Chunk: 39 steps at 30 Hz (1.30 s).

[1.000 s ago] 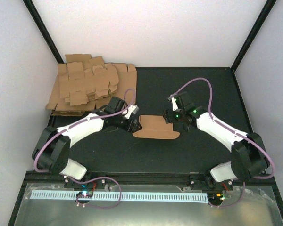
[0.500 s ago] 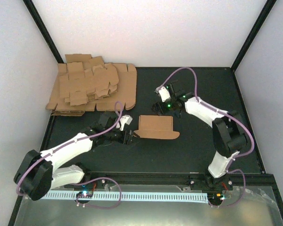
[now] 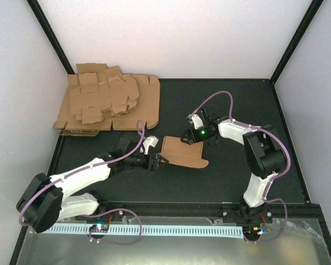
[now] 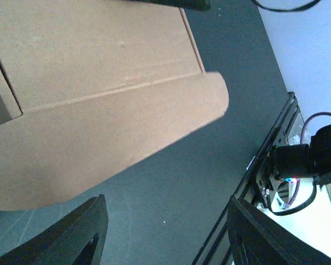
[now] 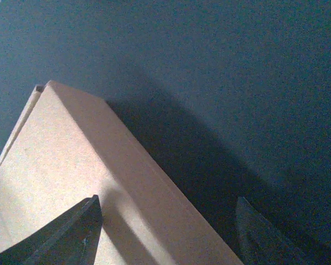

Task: Fold the paper box

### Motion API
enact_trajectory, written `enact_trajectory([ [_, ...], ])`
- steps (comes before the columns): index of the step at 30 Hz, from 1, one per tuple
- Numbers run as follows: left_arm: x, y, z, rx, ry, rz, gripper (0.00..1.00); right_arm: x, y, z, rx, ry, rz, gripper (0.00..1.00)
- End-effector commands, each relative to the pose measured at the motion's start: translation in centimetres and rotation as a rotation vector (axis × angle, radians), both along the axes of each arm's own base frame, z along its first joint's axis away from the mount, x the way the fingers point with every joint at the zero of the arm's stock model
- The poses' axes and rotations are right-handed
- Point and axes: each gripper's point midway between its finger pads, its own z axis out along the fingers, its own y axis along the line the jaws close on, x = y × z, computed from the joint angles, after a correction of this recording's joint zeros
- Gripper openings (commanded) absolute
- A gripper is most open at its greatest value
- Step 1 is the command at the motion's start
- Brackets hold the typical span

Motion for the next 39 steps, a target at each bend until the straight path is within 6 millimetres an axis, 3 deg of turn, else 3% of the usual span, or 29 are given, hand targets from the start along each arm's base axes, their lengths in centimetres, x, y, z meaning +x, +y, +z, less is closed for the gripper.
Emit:
enact_trajectory([
  [1,-0.2,-0.9,0.3,-0.041,0.008,-0.018,0.62,-2.4,-0.5,0.3,0.101,0.073,-0.056,0.69],
  [8,-0.3,-1.0,-0.1,-0.036,0.018,-0.019,0.62,-8.1,-1.7,-0.5,0.222,0.136,-0.136,0.68],
  [13,-0.5,-1.2,-0.2,-0.039,0.028,-0.027,0.62,-10.2,-2.2,0.3,0.283,0.143,-0.164,0.68],
  [25,-2.0,-0.2,-0.2,-0.018,0.061,-0.038,0.63,-9.9,-2.5,1.6,0.31,0.127,-0.16,0.66],
  [36,-3.5,1.3,-1.3,-0.001,0.098,-0.012,0.62,-10.0,-3.3,-0.3,0.285,0.173,-0.174,0.49],
  [39,-3.7,1.6,-1.6,0.004,0.105,-0.005,0.61,-9.9,-3.3,-0.3,0.283,0.175,-0.173,0.49],
])
